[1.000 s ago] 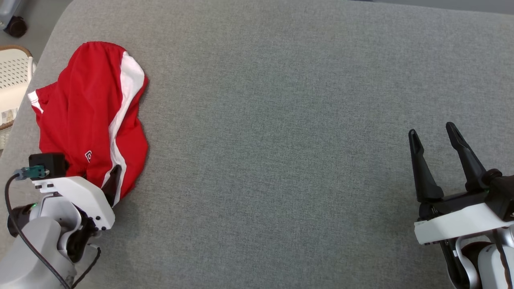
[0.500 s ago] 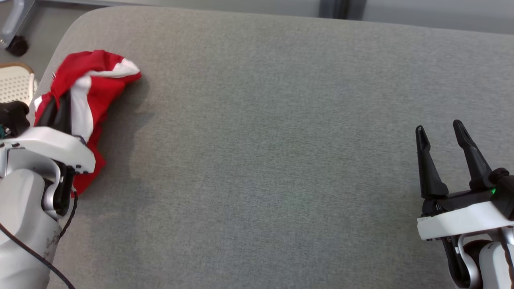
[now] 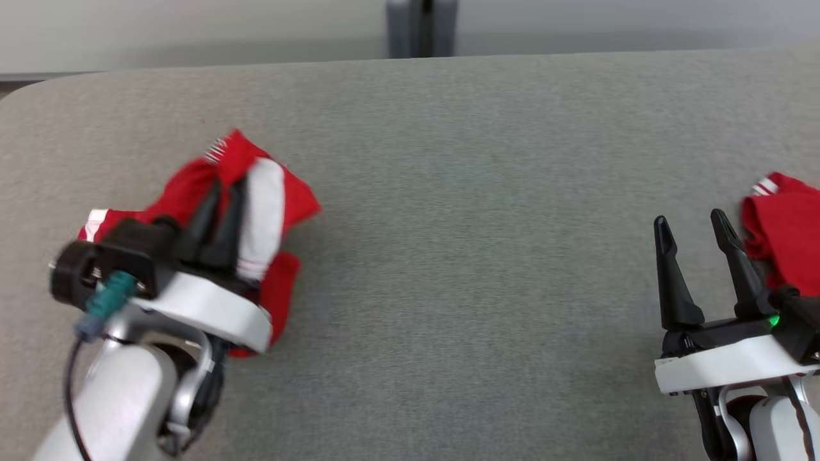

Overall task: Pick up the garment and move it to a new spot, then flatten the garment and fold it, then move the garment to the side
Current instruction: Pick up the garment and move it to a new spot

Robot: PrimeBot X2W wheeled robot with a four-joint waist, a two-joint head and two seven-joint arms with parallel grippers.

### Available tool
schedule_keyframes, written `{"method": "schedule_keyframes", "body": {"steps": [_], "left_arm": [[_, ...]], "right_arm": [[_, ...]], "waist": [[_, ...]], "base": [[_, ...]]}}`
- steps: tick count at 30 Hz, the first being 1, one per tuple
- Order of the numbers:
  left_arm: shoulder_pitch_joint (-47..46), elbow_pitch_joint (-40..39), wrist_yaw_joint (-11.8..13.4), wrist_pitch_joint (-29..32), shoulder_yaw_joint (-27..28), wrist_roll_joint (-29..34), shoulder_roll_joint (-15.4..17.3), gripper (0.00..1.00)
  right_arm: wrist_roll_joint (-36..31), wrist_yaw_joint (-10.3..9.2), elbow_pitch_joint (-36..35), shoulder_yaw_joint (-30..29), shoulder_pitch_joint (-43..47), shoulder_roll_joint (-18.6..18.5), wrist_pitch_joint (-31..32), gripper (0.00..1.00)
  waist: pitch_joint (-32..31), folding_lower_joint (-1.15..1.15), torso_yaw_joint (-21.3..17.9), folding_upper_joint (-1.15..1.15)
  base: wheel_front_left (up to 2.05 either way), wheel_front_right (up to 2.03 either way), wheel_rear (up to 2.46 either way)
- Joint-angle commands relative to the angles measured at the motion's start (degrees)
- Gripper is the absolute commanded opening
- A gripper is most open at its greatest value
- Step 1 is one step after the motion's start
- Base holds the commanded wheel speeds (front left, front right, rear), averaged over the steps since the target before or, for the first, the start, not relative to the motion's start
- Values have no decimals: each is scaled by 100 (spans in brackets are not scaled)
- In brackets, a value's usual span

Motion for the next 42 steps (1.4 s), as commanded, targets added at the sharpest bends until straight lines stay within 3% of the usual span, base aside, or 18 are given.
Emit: {"method": "schedule_keyframes", "body": {"steps": [1, 4, 14, 26, 27, 28, 35, 42], "left_arm": [[127, -196, 52, 80, -111, 62, -1, 0], [282, -521, 7, 360, -518, 141, -129, 0], [-418, -343, -594, 684, -1587, 402, -751, 0], [-1173, 681, -905, 718, -1766, 344, -1175, 0], [-1232, 802, -926, 709, -1769, 349, -1194, 38], [-1257, 895, -977, 650, -1762, 287, -1250, 98], [-1324, 1188, -1131, 123, -1627, 102, -1429, 100], [-1102, 1270, -724, -563, -1095, 120, -1189, 100]], "right_arm": [[40, 1, 24, -10, 8, -9, -74, 100], [165, 1, 111, 32, -91, -5, -194, 100], [528, 1, 435, 174, -281, -2, -506, 100], [871, 1, 697, 358, -391, -3, -692, 100], [878, 1, 720, 358, -393, -4, -697, 100], [894, 1, 743, 356, -396, -6, -698, 100], [889, 1, 718, 246, -439, -6, -698, 100], [770, 1, 655, 150, -401, -9, -697, 100]], "waist": [[52, 0, -354, 0], [197, 0, -779, 0], [546, 0, -1805, 0], [844, 0, -2447, 0], [854, 0, -2448, 0], [861, 0, -2444, 0], [748, 0, -2205, 0], [519, 0, -1767, 0]], "base": [[0, 0, 0], [0, 0, 0], [0, 0, 0], [0, 0, 0], [0, 0, 0], [0, 0, 0], [0, 0, 0], [0, 0, 0]]}}
